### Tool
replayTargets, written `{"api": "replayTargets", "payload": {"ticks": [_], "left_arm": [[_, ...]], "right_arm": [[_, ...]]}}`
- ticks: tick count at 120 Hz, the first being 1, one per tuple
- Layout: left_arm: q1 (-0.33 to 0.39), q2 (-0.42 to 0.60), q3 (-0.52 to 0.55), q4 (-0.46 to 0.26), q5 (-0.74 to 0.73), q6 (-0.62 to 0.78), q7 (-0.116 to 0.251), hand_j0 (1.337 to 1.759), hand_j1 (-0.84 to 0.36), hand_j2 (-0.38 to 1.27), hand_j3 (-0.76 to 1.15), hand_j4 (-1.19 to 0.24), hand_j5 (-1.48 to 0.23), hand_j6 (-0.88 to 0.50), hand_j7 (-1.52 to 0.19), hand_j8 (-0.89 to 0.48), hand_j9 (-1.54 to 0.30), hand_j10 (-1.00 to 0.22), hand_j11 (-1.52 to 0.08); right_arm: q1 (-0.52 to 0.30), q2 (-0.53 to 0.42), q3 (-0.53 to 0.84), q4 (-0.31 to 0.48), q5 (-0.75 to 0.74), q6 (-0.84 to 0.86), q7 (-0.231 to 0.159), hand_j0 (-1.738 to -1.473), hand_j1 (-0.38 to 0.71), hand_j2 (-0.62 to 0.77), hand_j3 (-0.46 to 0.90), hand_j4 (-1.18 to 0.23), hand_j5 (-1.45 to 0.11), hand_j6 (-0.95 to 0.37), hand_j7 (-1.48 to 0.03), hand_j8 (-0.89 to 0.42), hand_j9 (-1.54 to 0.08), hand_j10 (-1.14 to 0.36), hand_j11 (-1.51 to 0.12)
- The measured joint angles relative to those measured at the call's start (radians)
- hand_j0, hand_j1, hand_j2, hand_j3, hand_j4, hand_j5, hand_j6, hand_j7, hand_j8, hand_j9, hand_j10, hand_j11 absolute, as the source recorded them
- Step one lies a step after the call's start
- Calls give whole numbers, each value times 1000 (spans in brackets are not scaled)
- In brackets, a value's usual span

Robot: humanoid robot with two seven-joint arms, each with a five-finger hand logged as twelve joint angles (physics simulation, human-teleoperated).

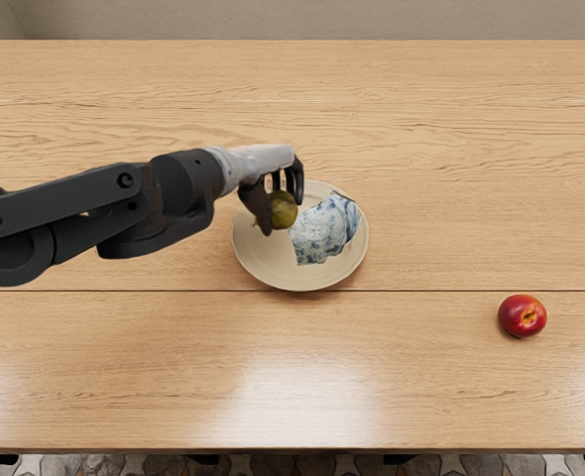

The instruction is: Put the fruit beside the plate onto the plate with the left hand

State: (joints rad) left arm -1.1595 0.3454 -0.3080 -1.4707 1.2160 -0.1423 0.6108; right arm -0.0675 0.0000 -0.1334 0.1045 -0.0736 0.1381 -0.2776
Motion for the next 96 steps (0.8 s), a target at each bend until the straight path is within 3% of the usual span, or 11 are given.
{"api": "replayTargets", "payload": {"ticks": [19, 30, 53, 74, 96], "left_arm": [[20, -48, 3, 60, 5, 15, 0, 1656, -316, 511, 0, -702, -950, -466, -939, -480, -943, -710, -945], [25, -90, 10, 98, 7, 20, 0, 1656, -298, 417, 0, -703, -947, -442, -939, -461, -942, -709, -943], [41, -115, 17, 163, 8, 22, 0, 1656, -304, 389, 0, -662, -901, -432, -889, -459, -888, -670, -889], [40, -101, 6, 173, -1, 24, 0, 1657, 22, 175, 0, -324, -438, -227, -433, -238, -432, -327, -433], [36, -18, -50, 174, -191, 16, 0, 1658, 202, 75, 0, -145, -194, -106, -192, -111, -192, -147, -192]], "right_arm": [[-1, 0, 0, 0, 0, 0, 0, -1658, -349, 0, 0, 0, 0, 0, 0, 0, 0, 0, 0], [-1, 0, 0, 0, 0, 0, 0, -1658, -349, 0, 0, 0, 0, 0, 0, 0, 0, 0, 0], [-2, 0, 0, 0, 0, 0, 0, -1658, -349, 0, 0, 0, 0, 0, 0, 0, 0, 0, 0], [-2, 0, 0, 0, 0, 0, 0, -1658, -349, 0, 0, 0, 0, 0, 0, 0, 0, 0, 0], [-1, 0, 0, 0, 0, 0, 0, -1658, -349, 0, 0, 0, 0, 0, 0, 0, 0, 0, 0]]}}
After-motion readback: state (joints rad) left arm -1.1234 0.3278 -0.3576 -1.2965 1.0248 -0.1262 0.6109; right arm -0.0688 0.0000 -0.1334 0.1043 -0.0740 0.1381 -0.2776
